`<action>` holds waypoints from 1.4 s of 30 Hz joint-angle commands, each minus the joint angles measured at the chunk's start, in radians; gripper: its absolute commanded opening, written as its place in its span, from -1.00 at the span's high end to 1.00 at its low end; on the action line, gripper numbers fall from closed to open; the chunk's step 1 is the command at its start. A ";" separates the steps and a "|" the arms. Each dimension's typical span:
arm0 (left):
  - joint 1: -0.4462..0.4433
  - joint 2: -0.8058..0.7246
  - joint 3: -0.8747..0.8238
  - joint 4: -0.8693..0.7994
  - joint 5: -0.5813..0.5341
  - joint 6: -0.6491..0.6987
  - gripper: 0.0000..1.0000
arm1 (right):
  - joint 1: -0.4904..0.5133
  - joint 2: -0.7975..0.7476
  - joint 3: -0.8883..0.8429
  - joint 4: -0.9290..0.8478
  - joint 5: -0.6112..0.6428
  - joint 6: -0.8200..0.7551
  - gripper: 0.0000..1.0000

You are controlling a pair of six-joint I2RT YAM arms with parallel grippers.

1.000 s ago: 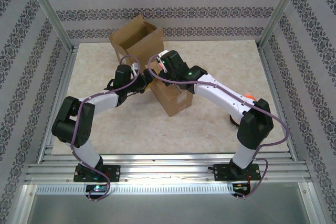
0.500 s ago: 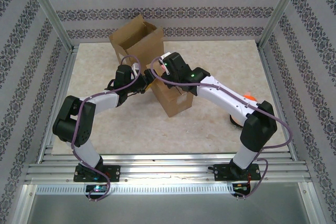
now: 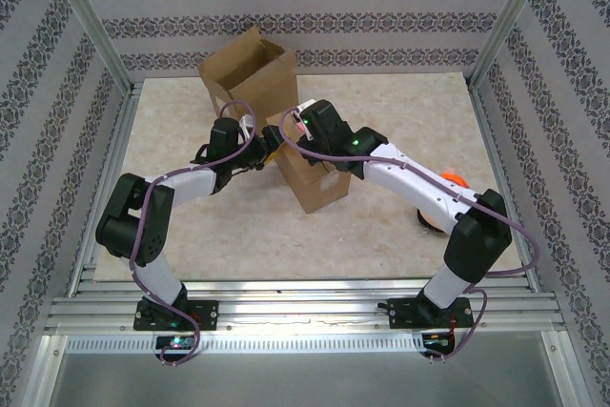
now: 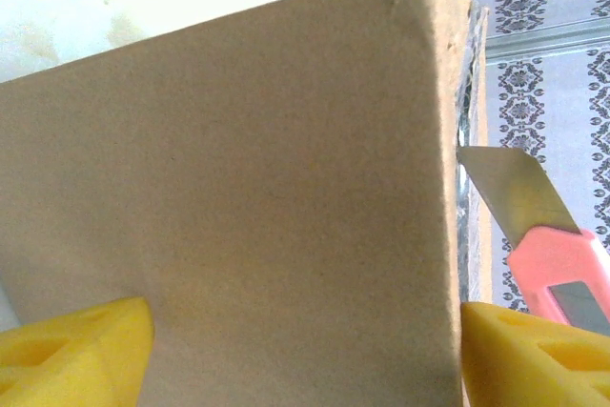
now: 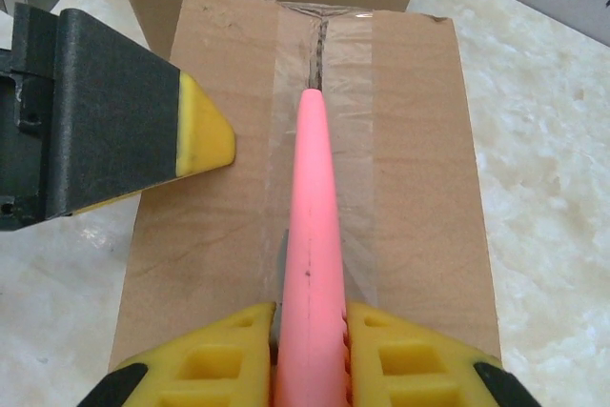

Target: Unpack the express box

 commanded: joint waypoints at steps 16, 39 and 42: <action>0.004 0.038 -0.030 -0.038 -0.054 0.003 -0.62 | 0.023 -0.100 -0.110 -0.166 -0.016 0.099 1.00; 0.004 0.046 -0.027 -0.028 -0.057 -0.004 -0.62 | 0.105 -0.194 -0.108 -0.394 -0.027 0.235 1.00; 0.004 0.047 -0.027 -0.024 -0.054 -0.005 -0.62 | 0.120 -0.211 -0.101 -0.432 -0.008 0.253 1.00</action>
